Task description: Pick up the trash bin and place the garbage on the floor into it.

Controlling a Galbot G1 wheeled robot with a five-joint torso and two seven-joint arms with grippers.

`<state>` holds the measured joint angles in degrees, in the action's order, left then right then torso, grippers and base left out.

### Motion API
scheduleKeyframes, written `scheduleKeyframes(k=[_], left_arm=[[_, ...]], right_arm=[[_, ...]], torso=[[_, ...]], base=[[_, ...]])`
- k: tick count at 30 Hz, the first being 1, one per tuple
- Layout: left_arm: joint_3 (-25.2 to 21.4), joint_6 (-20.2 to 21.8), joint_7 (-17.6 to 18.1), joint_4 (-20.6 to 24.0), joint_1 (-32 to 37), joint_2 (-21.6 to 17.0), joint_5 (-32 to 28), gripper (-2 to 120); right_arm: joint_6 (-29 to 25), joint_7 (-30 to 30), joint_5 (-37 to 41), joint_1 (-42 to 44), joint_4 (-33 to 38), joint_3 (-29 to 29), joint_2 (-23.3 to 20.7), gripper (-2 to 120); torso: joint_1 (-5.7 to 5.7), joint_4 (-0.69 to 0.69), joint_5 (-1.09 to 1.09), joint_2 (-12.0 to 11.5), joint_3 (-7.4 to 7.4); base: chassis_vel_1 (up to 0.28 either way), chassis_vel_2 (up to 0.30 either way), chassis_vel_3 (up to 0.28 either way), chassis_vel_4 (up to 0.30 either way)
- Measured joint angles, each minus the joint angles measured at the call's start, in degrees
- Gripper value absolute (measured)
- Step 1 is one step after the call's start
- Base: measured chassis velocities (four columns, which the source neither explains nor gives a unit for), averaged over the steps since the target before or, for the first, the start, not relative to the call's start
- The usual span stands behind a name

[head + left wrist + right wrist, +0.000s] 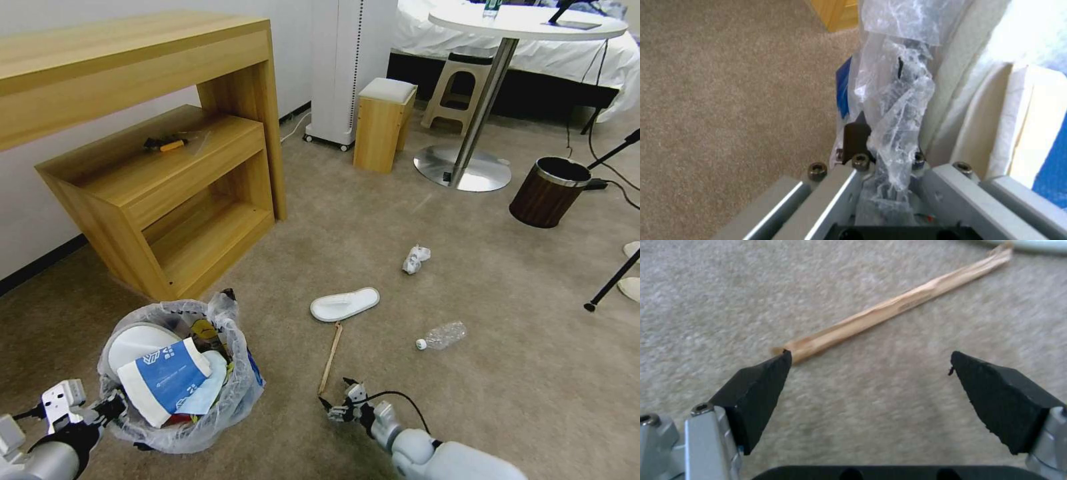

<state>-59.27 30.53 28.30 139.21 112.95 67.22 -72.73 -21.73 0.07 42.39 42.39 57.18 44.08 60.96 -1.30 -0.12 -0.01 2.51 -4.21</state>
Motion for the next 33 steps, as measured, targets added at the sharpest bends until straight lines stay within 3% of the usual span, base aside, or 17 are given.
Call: scheduleKeyframes(k=[9,22,33], left_arm=[[0.37,0.00,-0.08,-0.75,-0.59,-0.41,-0.04,0],[0.16,0.05,0.04,-0.25,-0.39,-0.22,-0.34,0],[-0.06,0.07,0.14,-0.03,-0.39,-0.15,-0.64,0]], right_arm=[[-0.59,-1.60,1.20,-3.06,0.61,2.68,-1.75,90],[0.00,-2.01,2.43,-3.41,-1.72,3.32,3.34,90],[0.16,-2.24,2.46,-3.49,-2.60,3.22,3.83,90]], torso=[[0.00,0.00,0.01,0.02,0.00],[0.01,0.02,0.01,0.03,0.01],[0.01,0.01,0.01,0.03,0.01]], base=[[0.000,0.000,0.000,0.000],[0.000,0.000,0.000,0.000],[0.000,0.000,0.000,0.000]])
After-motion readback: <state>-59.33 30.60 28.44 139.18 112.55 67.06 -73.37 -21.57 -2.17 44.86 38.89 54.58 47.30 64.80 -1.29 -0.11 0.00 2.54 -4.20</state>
